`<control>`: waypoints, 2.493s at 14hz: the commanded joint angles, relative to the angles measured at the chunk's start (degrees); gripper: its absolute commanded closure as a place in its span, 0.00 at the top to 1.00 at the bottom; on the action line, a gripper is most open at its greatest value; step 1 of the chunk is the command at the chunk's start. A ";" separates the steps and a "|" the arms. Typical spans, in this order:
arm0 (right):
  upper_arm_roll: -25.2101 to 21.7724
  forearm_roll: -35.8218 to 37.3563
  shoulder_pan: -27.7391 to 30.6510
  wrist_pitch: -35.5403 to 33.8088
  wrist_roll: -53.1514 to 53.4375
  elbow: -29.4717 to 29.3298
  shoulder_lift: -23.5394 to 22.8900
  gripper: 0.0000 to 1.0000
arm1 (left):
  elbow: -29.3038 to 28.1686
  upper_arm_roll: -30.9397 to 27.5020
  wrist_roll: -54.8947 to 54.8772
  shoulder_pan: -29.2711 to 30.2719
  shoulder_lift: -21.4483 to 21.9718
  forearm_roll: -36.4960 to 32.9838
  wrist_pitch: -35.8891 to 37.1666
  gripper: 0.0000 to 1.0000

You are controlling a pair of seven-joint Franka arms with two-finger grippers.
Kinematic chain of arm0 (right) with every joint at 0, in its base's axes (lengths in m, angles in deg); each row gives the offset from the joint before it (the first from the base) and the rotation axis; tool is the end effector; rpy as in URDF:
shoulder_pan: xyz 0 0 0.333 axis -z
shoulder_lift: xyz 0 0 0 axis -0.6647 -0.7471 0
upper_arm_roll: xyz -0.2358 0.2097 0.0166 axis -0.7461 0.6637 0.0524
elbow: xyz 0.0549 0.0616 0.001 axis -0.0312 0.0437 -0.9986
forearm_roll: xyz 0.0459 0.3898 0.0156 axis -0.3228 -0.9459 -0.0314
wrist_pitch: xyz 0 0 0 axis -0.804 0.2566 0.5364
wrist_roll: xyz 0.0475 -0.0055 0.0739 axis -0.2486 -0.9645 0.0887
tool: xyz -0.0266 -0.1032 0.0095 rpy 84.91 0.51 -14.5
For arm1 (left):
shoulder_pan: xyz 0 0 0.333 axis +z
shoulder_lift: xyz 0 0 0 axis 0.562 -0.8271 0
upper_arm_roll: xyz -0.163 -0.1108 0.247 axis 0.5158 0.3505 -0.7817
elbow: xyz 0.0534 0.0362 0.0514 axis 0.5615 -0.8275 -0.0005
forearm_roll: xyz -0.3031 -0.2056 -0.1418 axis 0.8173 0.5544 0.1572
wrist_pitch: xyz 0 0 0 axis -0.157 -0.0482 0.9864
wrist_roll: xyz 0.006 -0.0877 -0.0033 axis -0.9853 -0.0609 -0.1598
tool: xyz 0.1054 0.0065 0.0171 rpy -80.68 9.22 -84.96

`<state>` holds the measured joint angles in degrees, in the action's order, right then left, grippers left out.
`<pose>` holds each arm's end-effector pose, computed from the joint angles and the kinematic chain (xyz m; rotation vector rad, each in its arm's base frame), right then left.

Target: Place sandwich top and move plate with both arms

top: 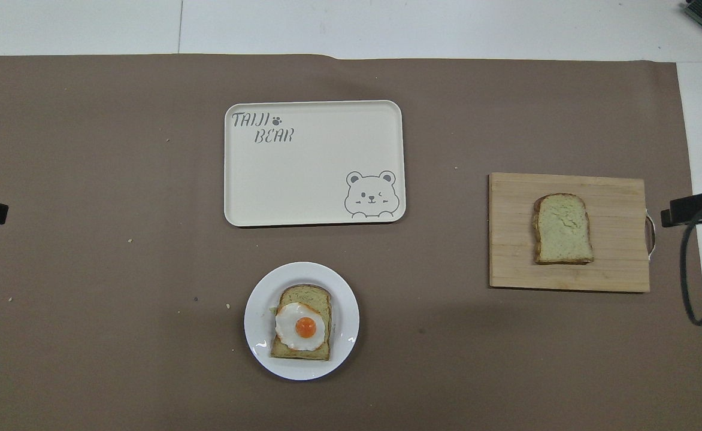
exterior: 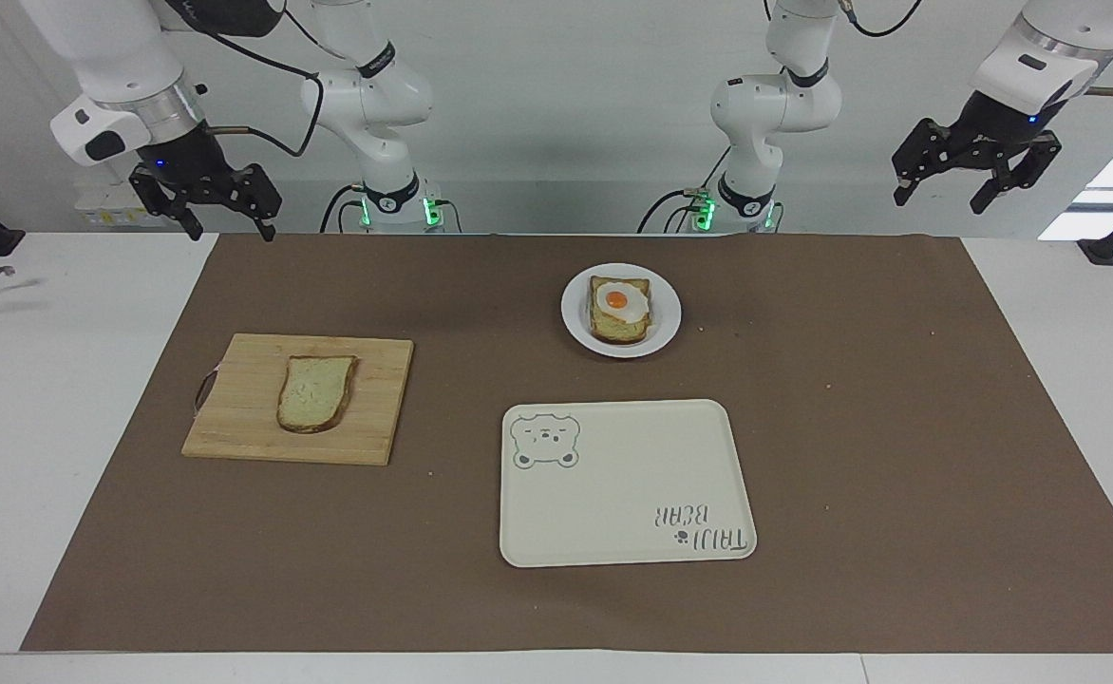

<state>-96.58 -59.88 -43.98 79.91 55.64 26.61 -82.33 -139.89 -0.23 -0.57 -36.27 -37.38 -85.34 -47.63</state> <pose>0.5233 -0.0486 0.6344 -3.1320 0.0719 0.0276 0.5217 -0.0212 0.7022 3.0976 -0.2705 -0.0077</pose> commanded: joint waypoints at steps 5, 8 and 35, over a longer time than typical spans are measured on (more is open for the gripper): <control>0.23 0.00 1.44 0.96 -1.40 3.38 2.45 1.00 | -1.69 -0.35 0.68 -1.00 1.52 -0.46 -0.02 1.00; 0.23 0.00 1.45 0.96 -1.49 3.38 2.45 1.00 | -1.69 -0.34 0.76 -1.00 1.52 -0.46 -0.02 1.00; 0.32 -8.78 5.93 38.13 -13.26 24.73 -13.01 1.00 | -1.78 0.53 0.24 -0.91 1.61 0.07 0.59 1.00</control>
<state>-96.65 -66.33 -38.70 116.05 44.79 50.19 -94.62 -140.09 0.76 -0.54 -36.41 -37.34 -85.31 -47.59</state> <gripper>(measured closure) 0.000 0.000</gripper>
